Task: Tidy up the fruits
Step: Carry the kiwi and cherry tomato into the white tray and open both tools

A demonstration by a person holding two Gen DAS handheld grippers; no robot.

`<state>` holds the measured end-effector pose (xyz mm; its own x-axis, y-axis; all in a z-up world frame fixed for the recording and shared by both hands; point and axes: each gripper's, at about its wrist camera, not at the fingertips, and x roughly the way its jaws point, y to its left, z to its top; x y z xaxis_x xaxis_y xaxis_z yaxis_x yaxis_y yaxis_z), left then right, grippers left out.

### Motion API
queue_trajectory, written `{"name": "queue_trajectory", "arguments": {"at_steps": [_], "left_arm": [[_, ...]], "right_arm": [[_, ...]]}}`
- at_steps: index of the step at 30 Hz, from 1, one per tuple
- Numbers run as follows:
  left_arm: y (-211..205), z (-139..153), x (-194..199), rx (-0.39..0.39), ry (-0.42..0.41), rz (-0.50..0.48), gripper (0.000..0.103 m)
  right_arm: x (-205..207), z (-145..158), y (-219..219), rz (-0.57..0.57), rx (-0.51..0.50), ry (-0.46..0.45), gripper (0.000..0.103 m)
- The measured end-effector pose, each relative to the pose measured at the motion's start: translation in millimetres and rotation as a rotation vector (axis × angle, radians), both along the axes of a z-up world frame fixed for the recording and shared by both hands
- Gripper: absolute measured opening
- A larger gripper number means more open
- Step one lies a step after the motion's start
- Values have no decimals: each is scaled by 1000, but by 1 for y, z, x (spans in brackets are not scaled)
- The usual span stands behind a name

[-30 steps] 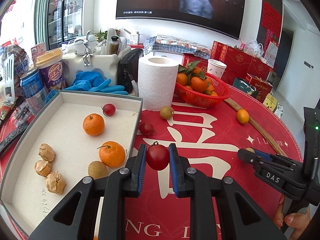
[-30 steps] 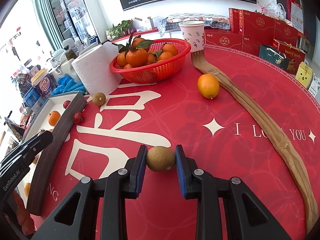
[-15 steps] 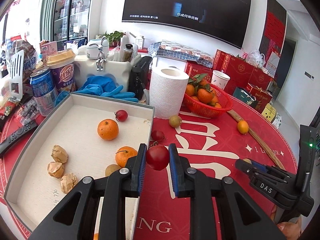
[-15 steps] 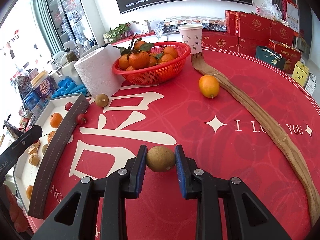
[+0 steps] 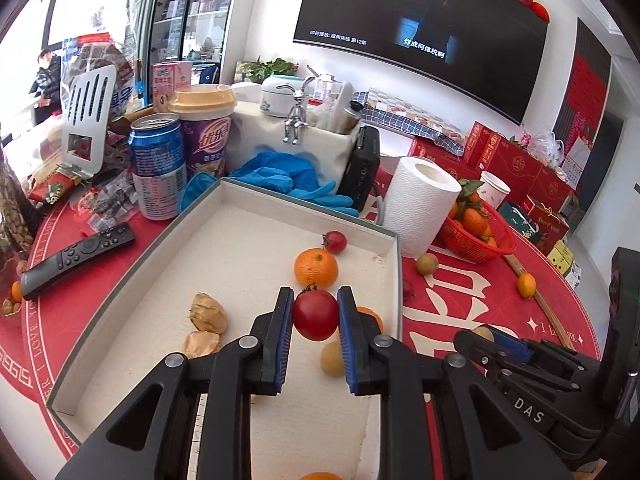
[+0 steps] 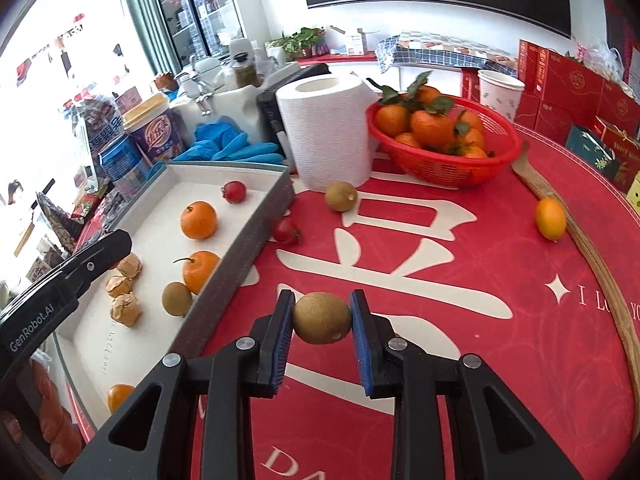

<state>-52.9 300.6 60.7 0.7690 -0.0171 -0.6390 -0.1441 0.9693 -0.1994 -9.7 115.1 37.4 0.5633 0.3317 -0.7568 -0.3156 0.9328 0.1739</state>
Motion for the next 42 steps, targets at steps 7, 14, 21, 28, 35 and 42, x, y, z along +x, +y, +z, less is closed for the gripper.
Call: {"name": "queue_trajectory", "arguments": {"at_steps": [7,14,21,28,35,42], "left_arm": [[29,-16,6,-38,65,70,24],[40,-25,7,-58,105,97,24],[38,-32,10,-41,134,99,24],[44,-37,12,-39,152,115,24],[43,-37,12,-33,156,122,25],[42,-34,10,-21,142,137,79]], "right_arm": [[3,9,47,99,-13,-1,29],[13,7,78,149,-4,46,29],[20,8,94,168,-21,65,29],[26,8,100,171,-21,72,29],[31,10,101,174,8,79,29],[34,10,106,192,62,103,68]]}}
